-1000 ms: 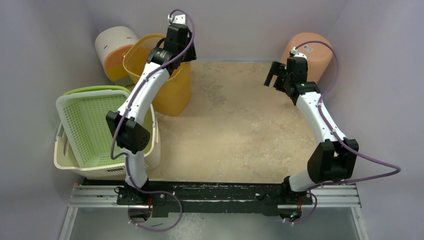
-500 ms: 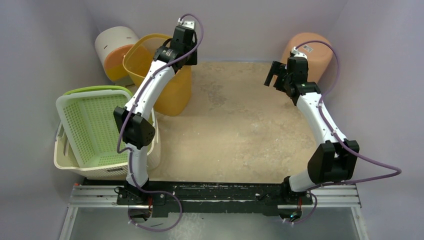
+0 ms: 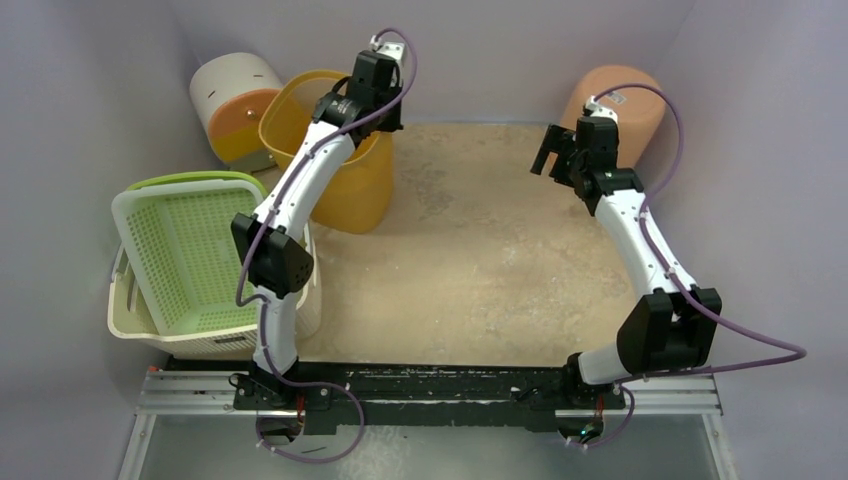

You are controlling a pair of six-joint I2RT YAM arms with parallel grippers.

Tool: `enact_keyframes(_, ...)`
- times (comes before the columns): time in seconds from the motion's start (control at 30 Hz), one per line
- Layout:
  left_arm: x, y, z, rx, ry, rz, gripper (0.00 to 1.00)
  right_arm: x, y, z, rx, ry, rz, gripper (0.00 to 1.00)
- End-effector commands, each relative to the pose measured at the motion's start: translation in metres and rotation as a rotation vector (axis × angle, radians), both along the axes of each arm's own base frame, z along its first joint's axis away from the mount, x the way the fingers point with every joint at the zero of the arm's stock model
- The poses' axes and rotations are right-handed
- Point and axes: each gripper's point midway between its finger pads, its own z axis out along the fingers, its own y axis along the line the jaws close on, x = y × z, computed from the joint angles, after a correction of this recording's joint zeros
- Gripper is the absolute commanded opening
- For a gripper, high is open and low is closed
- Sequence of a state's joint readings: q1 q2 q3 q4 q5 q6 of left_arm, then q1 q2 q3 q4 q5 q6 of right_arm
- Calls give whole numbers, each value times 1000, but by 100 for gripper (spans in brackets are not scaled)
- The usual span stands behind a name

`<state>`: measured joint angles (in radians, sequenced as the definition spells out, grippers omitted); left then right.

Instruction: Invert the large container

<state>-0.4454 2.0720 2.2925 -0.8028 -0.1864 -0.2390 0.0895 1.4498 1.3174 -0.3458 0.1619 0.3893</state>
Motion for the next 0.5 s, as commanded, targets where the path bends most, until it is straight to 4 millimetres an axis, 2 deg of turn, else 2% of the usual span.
enact_keyframes(0.0, -51, -88, 101, -325, -151, -227, 0, 1, -14, 18, -43, -55, -53, 100)
enact_keyframes(0.1, -72, -122, 137, -465, -186, -320, 0, 3, -24, 25, -74, -64, -87, 100)
enact_keyframes(0.17, -82, -136, 156, -580, -195, -362, 0, 4, -34, 32, -80, -78, -111, 100)
enact_keyframes(0.2, -86, -140, 164, -631, -202, -378, 0, 5, -41, 37, -76, -90, -125, 100)
enact_keyframes(0.23, -89, -146, 160, -688, -182, -381, 0, 5, -50, 43, -71, -104, -146, 100)
enact_keyframes(0.37, -106, -150, 183, -899, -220, -410, 0, 8, -85, 81, -86, -170, -230, 100)
enact_keyframes(0.47, -113, -153, 197, -1023, -232, -435, 0, 13, -93, 106, -100, -210, -247, 100)
